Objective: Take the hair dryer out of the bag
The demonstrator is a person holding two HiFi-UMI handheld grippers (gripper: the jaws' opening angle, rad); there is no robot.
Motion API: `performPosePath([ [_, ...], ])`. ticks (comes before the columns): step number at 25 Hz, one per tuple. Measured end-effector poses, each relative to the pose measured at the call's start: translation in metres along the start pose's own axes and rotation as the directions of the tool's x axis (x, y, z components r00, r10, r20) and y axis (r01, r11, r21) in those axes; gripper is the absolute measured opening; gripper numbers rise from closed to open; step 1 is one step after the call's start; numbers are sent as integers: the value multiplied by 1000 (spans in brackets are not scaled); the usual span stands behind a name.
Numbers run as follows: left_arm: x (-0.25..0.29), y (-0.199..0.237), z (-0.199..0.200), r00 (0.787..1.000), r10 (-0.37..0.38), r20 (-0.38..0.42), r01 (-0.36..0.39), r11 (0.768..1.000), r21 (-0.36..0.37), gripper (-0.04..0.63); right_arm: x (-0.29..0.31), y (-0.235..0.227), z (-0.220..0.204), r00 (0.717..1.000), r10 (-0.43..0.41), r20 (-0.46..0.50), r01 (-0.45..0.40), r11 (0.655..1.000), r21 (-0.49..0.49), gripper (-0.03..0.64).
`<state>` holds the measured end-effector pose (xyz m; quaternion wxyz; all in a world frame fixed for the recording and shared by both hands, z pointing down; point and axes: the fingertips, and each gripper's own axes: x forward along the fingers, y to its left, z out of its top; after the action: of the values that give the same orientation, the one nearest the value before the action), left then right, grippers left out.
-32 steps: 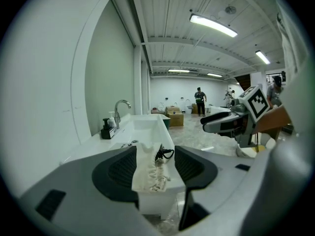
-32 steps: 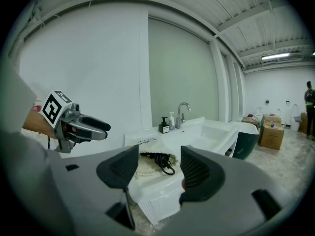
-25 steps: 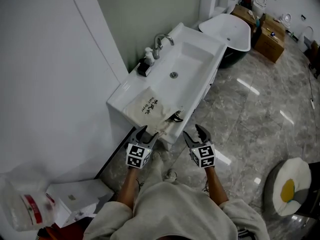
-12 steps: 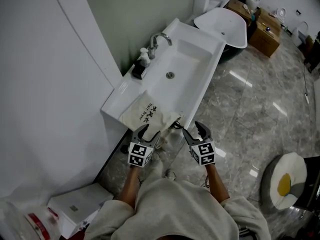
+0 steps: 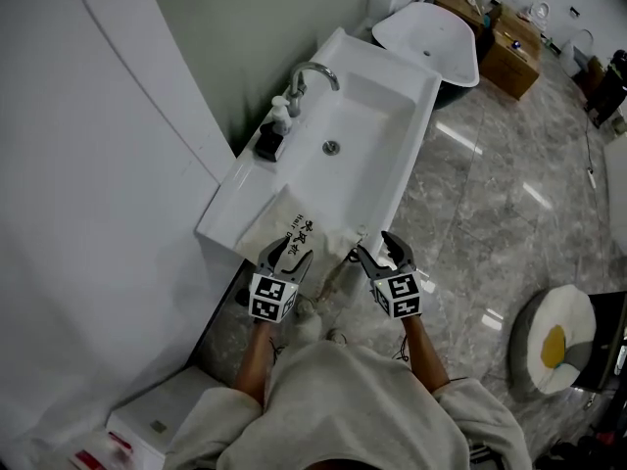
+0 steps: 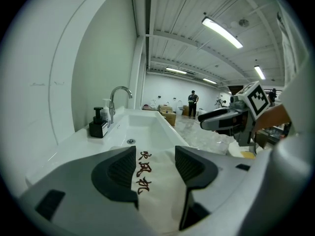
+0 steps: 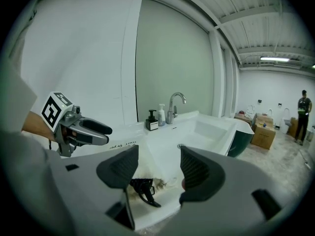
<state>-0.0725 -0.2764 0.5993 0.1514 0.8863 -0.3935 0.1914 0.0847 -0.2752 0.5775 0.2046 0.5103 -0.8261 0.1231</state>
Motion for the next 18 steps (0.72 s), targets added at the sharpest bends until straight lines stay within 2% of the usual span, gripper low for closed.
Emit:
performPosePath([
  [8, 17, 27, 10, 997, -80, 9, 80, 997, -2, 227, 25, 0, 14, 998, -62, -24, 62, 998, 15, 261],
  [18, 31, 33, -5, 988, -155, -27, 155, 988, 1, 227, 39, 2, -3, 993, -96, -70, 99, 994, 44, 261],
])
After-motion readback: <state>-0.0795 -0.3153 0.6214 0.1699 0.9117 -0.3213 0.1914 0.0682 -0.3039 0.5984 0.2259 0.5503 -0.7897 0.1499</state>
